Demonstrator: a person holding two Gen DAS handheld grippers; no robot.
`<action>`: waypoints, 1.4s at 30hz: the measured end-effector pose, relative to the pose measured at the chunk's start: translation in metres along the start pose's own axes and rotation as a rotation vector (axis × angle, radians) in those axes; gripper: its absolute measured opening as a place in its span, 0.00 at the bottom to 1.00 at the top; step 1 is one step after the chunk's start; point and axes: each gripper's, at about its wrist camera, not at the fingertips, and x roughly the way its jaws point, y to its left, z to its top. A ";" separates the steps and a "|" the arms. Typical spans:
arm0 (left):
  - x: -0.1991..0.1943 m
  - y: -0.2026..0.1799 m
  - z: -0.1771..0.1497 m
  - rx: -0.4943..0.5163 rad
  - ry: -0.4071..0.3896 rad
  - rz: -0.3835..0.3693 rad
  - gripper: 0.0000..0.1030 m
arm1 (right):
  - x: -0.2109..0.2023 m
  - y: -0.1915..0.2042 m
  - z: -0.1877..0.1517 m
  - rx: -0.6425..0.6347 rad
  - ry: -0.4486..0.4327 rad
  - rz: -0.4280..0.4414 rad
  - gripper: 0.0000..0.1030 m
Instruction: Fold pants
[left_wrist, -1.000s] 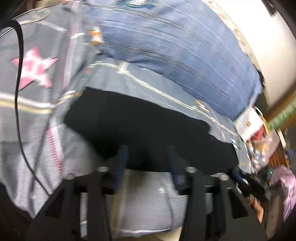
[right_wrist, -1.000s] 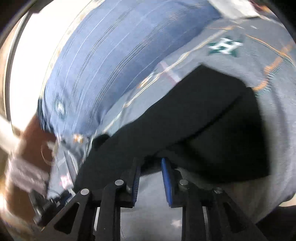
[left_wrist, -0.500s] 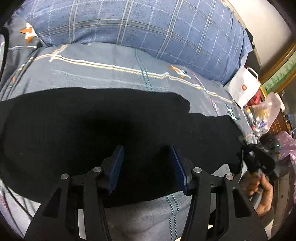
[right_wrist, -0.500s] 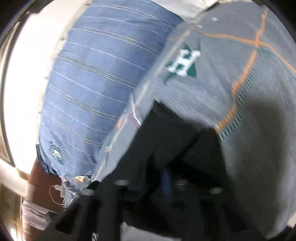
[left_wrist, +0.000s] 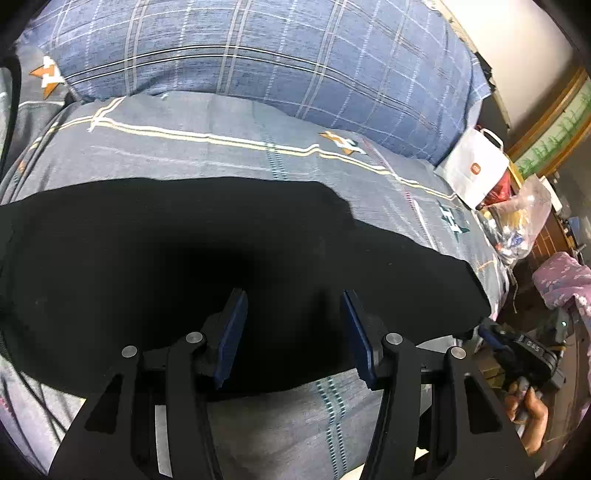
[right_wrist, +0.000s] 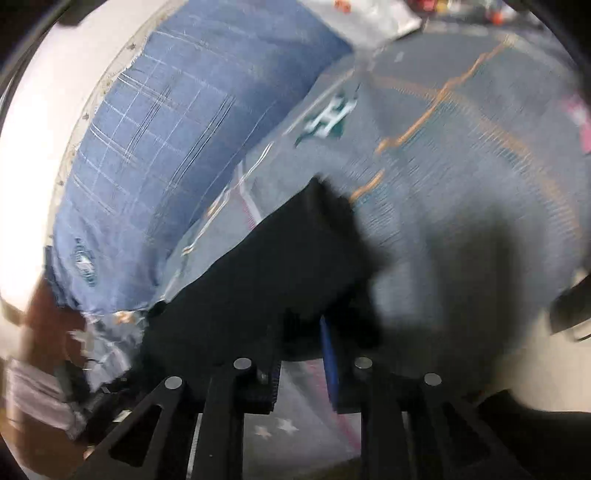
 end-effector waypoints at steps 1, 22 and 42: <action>0.000 0.003 0.000 -0.012 0.005 -0.002 0.50 | -0.003 -0.007 0.000 0.021 -0.011 -0.002 0.30; -0.036 0.030 -0.007 -0.088 -0.044 0.031 0.50 | -0.022 0.004 0.075 -0.128 -0.220 -0.019 0.04; -0.039 0.043 -0.019 -0.123 -0.031 0.047 0.50 | 0.045 -0.012 0.024 0.170 -0.041 0.293 0.08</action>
